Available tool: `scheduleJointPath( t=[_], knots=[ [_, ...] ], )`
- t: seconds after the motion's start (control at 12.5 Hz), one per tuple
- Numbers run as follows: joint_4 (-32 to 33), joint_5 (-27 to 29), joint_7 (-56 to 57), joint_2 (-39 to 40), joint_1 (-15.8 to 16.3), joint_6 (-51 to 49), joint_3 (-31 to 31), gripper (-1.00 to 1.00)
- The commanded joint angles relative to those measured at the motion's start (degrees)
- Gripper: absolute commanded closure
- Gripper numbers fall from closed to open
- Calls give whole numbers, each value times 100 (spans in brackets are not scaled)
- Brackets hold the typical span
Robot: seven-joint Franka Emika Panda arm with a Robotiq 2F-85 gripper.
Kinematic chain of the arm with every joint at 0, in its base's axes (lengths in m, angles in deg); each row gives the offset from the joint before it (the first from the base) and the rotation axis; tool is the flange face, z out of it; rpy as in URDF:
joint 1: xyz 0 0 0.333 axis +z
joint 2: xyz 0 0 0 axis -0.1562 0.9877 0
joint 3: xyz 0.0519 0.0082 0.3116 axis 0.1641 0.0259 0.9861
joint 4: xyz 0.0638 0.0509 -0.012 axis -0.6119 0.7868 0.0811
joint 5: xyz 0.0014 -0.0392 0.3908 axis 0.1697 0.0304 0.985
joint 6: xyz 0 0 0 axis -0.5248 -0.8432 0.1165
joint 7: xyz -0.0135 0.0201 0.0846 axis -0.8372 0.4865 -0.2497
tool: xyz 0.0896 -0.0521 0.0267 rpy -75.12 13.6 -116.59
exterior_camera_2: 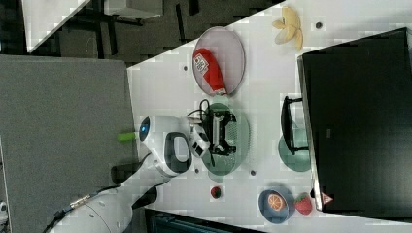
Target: Drag strainer left to right.
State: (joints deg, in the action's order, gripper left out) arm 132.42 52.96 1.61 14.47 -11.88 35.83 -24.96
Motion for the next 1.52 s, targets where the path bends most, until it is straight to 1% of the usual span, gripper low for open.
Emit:
scheduleJointPath(
  t=[0.08,0.32,0.64,0.8,0.96,1.12,1.28,1.36,1.52],
  knots=[
    [48,24,733,-142,-75,-115,-187,-100],
    [47,24,1243,-142,-89,-38,-511,-100],
    [52,25,1327,-142,-92,2,-828,-100],
    [52,25,1340,-145,-91,4,-831,-100],
    [69,31,1560,-284,-87,-17,-648,-100],
    [189,70,2242,-758,-87,-54,-419,-100],
    [304,231,3066,-1485,-86,-408,-237,-100],
    [312,409,3482,-1905,-86,-705,-171,-100],
    [291,1019,4238,-2820,-85,-1657,-156,-100]
  ],
)
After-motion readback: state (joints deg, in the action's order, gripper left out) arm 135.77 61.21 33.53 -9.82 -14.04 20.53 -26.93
